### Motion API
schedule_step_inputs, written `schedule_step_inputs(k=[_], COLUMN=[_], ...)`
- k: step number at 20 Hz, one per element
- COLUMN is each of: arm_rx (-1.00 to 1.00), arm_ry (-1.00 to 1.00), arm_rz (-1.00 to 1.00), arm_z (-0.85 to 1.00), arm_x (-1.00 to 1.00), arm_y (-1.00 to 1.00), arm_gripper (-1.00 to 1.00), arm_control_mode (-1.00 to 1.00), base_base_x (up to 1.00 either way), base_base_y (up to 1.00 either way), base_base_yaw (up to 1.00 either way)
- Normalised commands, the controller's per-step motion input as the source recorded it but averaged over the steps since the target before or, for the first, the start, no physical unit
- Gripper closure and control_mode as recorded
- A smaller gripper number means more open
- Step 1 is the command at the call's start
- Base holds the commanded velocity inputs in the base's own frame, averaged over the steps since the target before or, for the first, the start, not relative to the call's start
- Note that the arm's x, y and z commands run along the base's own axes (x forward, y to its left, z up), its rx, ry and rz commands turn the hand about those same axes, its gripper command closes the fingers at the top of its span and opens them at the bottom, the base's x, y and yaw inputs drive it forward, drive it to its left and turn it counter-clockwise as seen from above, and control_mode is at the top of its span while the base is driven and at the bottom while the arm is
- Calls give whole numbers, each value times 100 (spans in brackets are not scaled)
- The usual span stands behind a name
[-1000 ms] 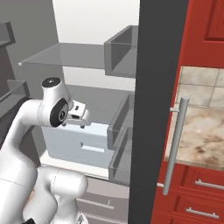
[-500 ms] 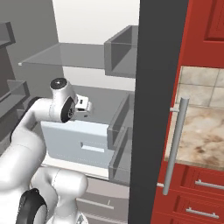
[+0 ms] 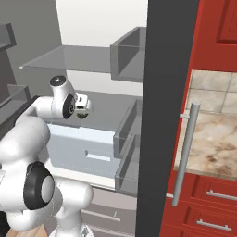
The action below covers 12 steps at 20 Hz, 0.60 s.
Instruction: Place the cold items (kiwi and avocado) from the fridge in one tupperware on the dining counter. Place the warm items (kebab skewer and hot dog) in the stove area in another tupperware.
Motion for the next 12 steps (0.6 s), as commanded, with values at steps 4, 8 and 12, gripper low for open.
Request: schedule_step_inputs(k=[4,8,12], arm_rx=[0,0,0], arm_ry=[0,0,0], arm_rz=[0,0,0], arm_z=[-12,-20,-26], arm_x=[46,52,58], arm_y=[23,3,0], arm_gripper=[-100,-100,-100], arm_control_mode=[-100,-100,-100], base_base_x=[0,0,0], base_base_y=[0,0,0], base_base_yaw=[0,0,0])
